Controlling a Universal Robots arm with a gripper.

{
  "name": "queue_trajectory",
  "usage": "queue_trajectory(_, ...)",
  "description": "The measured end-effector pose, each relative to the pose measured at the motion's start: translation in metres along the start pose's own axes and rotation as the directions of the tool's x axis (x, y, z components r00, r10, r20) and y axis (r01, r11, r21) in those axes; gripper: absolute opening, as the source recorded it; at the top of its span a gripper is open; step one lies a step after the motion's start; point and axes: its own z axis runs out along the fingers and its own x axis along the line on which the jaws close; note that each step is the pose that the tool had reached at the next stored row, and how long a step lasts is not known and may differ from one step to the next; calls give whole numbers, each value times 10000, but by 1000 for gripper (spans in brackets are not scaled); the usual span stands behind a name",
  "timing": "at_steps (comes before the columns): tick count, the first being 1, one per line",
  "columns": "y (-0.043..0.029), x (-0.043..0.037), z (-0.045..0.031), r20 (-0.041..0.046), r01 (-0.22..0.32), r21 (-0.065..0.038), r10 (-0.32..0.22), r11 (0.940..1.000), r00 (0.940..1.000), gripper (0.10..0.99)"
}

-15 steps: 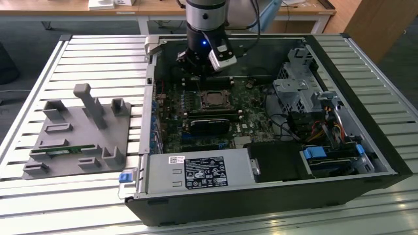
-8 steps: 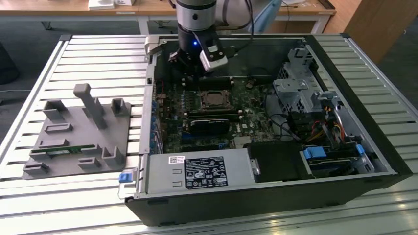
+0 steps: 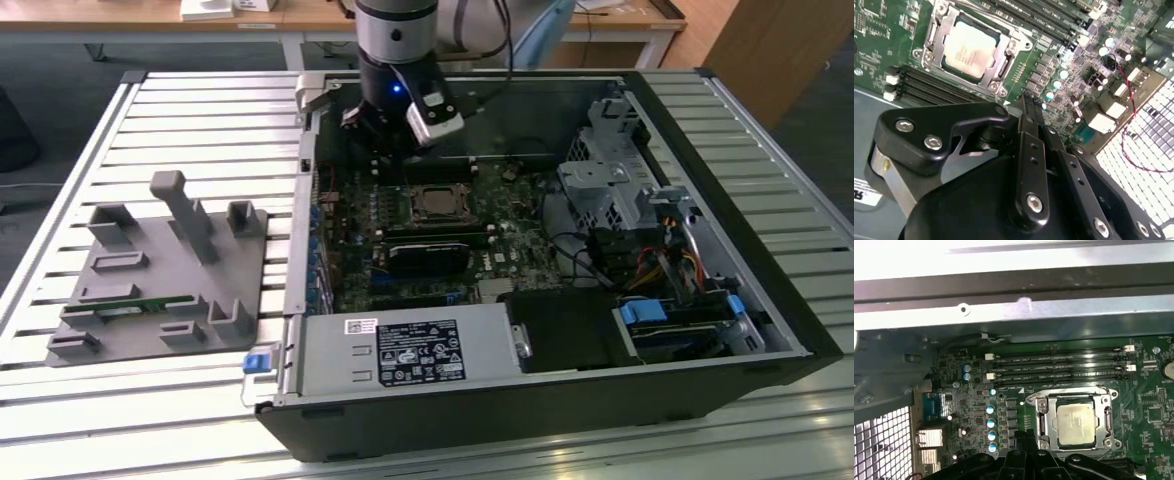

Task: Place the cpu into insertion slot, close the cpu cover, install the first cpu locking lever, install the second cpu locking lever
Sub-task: 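Install the first cpu locking lever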

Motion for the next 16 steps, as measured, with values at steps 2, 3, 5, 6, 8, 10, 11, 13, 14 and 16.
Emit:
queue_trajectory(2,11,21,0,-2,1,2,0,10000,10000,106)
queue_trajectory(3,19,30,1,-2,1,2,-1,10000,10000,106)
queue_trajectory(5,35,48,2,-2,2,2,-2,10000,10000,106)
queue_trajectory(6,44,52,3,-2,2,2,-2,10000,10000,106)
queue_trajectory(8,58,58,4,-1,2,1,-2,10000,10000,106)
queue_trajectory(10,79,65,5,-1,4,1,-4,10000,10000,106)
queue_trajectory(11,88,68,5,-2,5,2,-5,10000,10000,106)
queue_trajectory(13,105,73,6,-3,13,2,-13,10000,10000,106)
queue_trajectory(14,116,77,6,-3,17,2,-17,10000,10000,106)
queue_trajectory(16,144,83,8,-3,27,1,-27,10000,10000,106)
